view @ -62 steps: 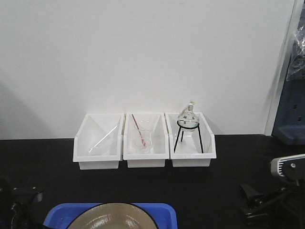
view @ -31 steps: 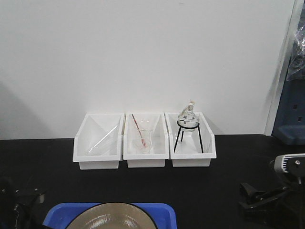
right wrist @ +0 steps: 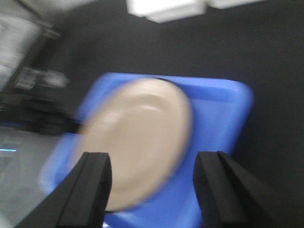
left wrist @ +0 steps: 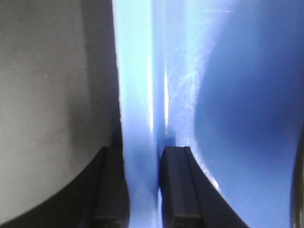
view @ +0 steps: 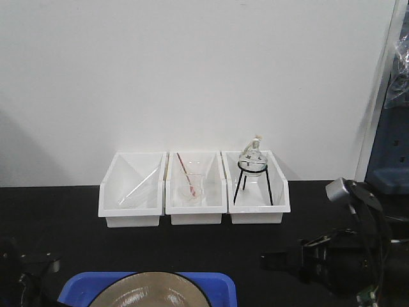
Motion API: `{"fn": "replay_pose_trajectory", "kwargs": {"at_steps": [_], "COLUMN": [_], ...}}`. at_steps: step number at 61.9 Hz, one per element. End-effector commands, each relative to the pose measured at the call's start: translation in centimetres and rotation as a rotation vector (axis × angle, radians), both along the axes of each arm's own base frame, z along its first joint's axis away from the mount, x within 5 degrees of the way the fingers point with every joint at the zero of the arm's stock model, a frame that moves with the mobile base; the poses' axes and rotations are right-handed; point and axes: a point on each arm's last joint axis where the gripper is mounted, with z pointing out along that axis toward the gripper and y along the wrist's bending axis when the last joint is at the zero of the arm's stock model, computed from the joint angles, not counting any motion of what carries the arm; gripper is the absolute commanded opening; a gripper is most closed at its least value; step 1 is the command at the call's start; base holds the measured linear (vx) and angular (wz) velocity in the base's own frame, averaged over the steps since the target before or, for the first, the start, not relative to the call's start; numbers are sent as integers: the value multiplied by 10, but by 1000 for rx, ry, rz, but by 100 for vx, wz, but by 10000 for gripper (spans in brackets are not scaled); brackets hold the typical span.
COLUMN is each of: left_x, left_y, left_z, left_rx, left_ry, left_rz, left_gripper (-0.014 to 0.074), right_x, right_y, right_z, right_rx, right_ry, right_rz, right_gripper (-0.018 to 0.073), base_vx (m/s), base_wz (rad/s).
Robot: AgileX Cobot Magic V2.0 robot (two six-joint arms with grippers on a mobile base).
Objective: Place disk in tray to left cabinet
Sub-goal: 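Move both grippers down toward opposite rims of the blue tray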
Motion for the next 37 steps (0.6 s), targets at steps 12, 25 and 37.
{"fn": "replay_pose_trajectory", "kwargs": {"at_steps": [12,25,37], "left_x": [5,5,5], "left_y": [-1,-1,-1], "left_z": [21,21,21], "left_rx": [-22,-25,-25], "left_ry": [-85,-89,-87], "left_rz": [19,22,21], "left_gripper": [-6,-6,-6], "right_x": [28,43,49], "right_y": [-19,8,47], "right_z": [-10,-40,-72], "right_rx": [-297,-262,-279], "right_ry": [142,193,206], "right_rz": [-117,-80,-25], "right_gripper": [403,403,403], "base_vx": [0,0,0], "base_wz": [0,0,0]}}
